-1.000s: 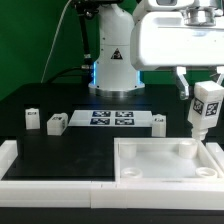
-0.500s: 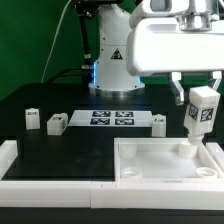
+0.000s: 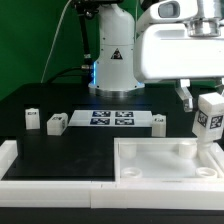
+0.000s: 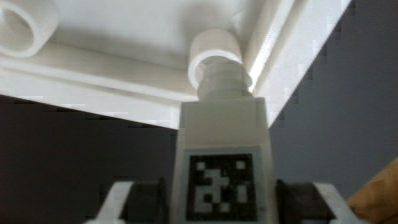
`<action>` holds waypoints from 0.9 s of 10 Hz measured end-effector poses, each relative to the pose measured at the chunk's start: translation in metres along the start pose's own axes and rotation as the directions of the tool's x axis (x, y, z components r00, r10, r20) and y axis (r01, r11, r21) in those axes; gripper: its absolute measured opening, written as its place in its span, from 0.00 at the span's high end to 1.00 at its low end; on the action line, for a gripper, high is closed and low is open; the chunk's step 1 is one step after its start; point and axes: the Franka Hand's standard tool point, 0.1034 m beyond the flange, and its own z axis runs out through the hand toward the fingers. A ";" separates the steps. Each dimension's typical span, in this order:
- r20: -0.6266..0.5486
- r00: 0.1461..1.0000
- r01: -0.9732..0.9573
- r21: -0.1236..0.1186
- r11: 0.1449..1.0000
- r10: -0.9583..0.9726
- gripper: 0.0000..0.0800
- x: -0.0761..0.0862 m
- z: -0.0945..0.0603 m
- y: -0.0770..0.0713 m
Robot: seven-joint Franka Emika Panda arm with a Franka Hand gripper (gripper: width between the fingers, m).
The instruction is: Assemble one leg
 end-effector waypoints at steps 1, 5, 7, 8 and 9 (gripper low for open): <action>-0.001 1.000 0.000 0.000 1.000 0.000 0.63 0.001 0.006 0.000; -0.008 1.000 0.001 0.000 1.000 -0.001 0.63 0.006 0.019 0.000; -0.008 1.000 0.001 0.000 1.000 -0.001 0.63 0.006 0.019 0.000; -0.014 1.000 0.001 -0.001 1.000 -0.001 0.63 0.005 0.020 0.000; -0.025 1.000 0.000 -0.002 1.000 0.000 0.63 0.000 0.022 0.000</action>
Offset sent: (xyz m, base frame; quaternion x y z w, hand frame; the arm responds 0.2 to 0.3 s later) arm 0.0172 -0.0005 -0.0050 -0.0092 0.0260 -0.0123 0.9995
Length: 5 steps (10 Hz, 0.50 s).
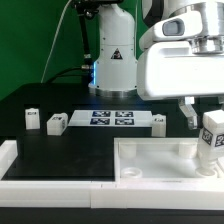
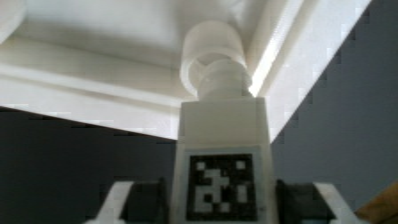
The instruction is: Assemble one leg
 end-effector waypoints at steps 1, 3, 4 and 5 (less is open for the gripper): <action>-0.011 1.000 -0.001 -0.001 1.000 0.001 0.63 -0.001 0.003 0.000; -0.022 1.000 -0.002 -0.002 1.000 0.002 0.63 -0.002 0.007 0.000; -0.023 1.000 -0.002 -0.001 1.000 0.002 0.63 -0.002 0.007 0.000; -0.025 1.000 -0.002 -0.002 1.000 0.002 0.63 -0.003 0.008 -0.001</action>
Offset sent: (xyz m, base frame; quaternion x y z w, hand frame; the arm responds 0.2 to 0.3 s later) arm 0.0004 -0.0009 -0.0037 -0.0098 0.0152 0.0067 0.9998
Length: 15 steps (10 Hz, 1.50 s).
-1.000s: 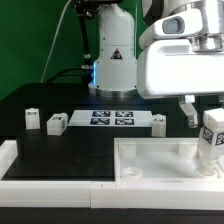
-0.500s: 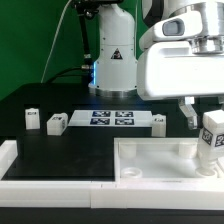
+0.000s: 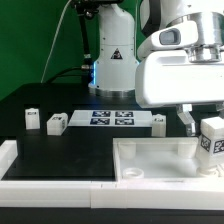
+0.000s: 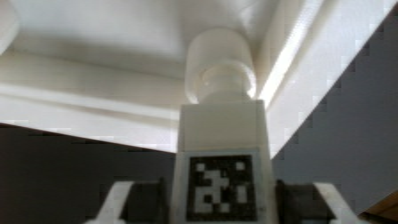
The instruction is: Assemble one leg
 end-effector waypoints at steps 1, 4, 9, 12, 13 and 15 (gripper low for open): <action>-0.002 1.000 0.000 0.000 1.000 0.000 0.63 -0.001 0.001 0.000; -0.025 1.000 -0.001 -0.002 1.000 0.001 0.63 -0.014 0.012 -0.001; -0.040 0.999 0.000 -0.004 1.000 0.000 0.64 -0.017 0.016 0.000; -0.040 0.999 0.001 -0.004 1.000 -0.001 0.27 -0.017 0.016 0.000; -0.040 0.999 0.002 -0.004 1.000 -0.002 0.20 -0.017 0.016 0.000; -0.041 0.999 0.004 -0.004 1.000 -0.004 0.19 -0.016 0.016 0.000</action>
Offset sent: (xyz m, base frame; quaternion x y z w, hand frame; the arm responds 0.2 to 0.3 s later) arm -0.0126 0.0000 -0.0227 0.0086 0.0246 0.0093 0.9996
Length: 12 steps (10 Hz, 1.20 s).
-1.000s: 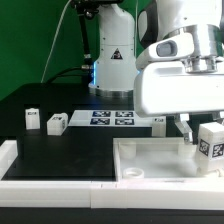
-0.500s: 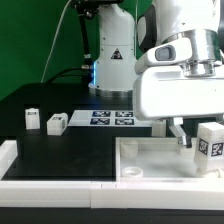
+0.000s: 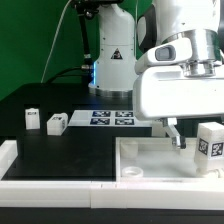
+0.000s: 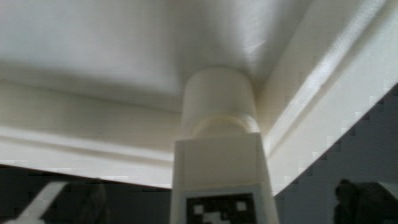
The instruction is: Assemble one leg
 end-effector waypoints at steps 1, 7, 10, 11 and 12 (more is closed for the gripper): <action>0.023 1.000 0.003 0.002 1.000 -0.003 0.19 0.003 -0.004 0.000; 0.097 0.995 0.017 0.009 1.000 -0.018 0.19 0.020 -0.023 0.004; 0.370 0.929 -0.015 0.027 1.000 0.004 0.19 0.015 -0.018 -0.002; 0.434 0.901 -0.017 0.028 0.999 0.003 0.19 0.013 -0.016 0.001; 0.515 0.857 -0.021 0.034 0.999 0.001 0.19 0.014 -0.017 0.001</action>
Offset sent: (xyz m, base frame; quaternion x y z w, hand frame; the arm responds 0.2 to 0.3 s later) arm 0.0158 -0.0042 0.0274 0.0061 -0.0348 -0.0133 0.9993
